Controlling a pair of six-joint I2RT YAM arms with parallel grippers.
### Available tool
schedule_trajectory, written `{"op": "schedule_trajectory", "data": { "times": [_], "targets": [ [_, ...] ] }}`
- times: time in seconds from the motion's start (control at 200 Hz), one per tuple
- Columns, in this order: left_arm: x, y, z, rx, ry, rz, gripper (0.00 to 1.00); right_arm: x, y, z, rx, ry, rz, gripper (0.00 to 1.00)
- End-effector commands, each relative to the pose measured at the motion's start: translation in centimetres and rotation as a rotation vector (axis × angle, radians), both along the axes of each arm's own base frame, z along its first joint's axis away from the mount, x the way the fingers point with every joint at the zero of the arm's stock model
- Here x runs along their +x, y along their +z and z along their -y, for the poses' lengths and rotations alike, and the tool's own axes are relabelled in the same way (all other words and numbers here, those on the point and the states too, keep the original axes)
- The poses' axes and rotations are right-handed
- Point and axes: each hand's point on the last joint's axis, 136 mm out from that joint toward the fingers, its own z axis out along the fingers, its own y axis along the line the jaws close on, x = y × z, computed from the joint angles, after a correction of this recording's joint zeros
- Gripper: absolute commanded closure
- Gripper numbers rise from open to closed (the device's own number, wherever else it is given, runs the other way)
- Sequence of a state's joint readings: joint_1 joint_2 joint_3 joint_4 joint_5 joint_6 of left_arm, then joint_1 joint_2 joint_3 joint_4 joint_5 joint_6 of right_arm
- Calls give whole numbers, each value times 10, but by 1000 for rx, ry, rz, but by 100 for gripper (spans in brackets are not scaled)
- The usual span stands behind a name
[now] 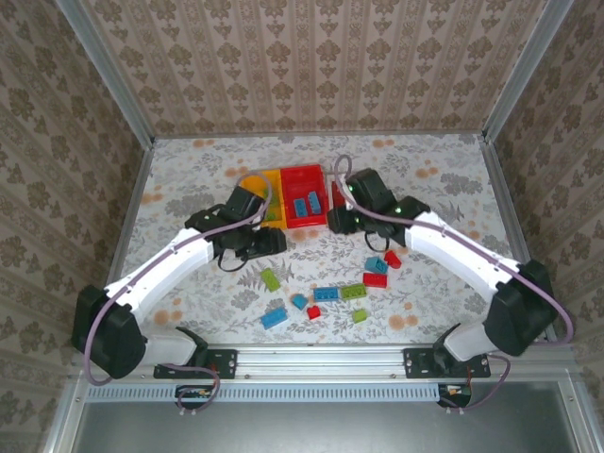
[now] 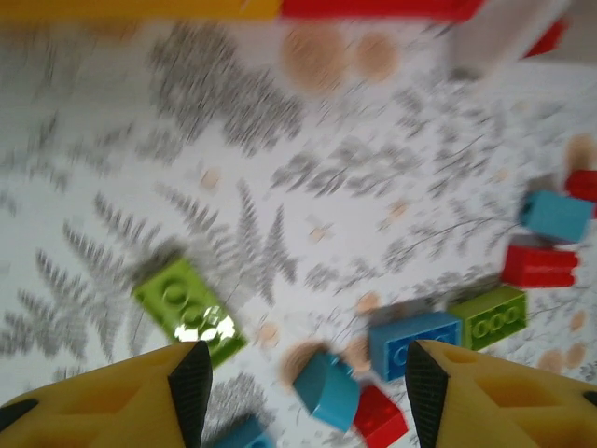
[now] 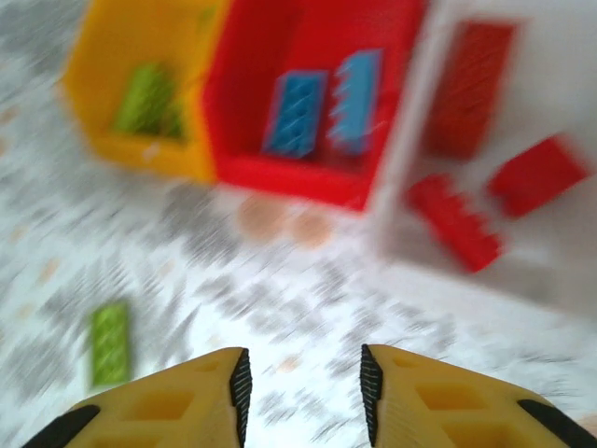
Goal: Sort the legos into containers by color
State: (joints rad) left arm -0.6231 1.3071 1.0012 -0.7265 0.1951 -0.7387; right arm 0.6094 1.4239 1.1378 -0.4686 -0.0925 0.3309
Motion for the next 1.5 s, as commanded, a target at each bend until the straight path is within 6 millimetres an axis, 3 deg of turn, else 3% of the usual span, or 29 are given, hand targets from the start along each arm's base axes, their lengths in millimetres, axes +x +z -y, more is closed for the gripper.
{"op": "schedule_trajectory", "data": {
  "times": [0.0,0.085,0.17,0.27,0.44,0.555,0.805,0.965,1.19,1.26,1.395,1.495],
  "targets": [
    [-34,-28,-14,65,122,-221,40,-52,2,-36,174,252,-73,58],
    [-61,-40,-23,134,144,-360,39,-85,-7,-44,158,355,-112,56],
    [-85,-48,-15,104,110,-448,38,-104,-16,-46,140,409,-145,53],
    [-107,-47,-3,121,-73,-405,37,-111,-20,-44,155,417,-157,50],
    [-128,-53,-10,279,-390,-272,37,-116,-19,-39,150,437,-134,44],
    [-128,-64,-21,413,-483,-240,36,-121,-12,-36,168,443,-118,40],
    [-133,-86,-8,544,-684,-173,33,-145,7,-19,260,444,-123,29],
    [-132,-99,-14,594,-693,-181,32,-148,11,-1,291,372,-129,28],
    [-131,-114,-8,584,-706,-182,33,-146,9,-2,326,331,-150,29],
    [-132,-119,-5,576,-714,-191,37,-143,9,-4,329,328,-148,29],
    [-133,-125,-3,573,-696,-203,62,-141,10,-5,324,332,-150,30],
    [-130,-124,-2,571,-675,-185,70,-139,11,-4,323,326,-144,31]
  ]
}}
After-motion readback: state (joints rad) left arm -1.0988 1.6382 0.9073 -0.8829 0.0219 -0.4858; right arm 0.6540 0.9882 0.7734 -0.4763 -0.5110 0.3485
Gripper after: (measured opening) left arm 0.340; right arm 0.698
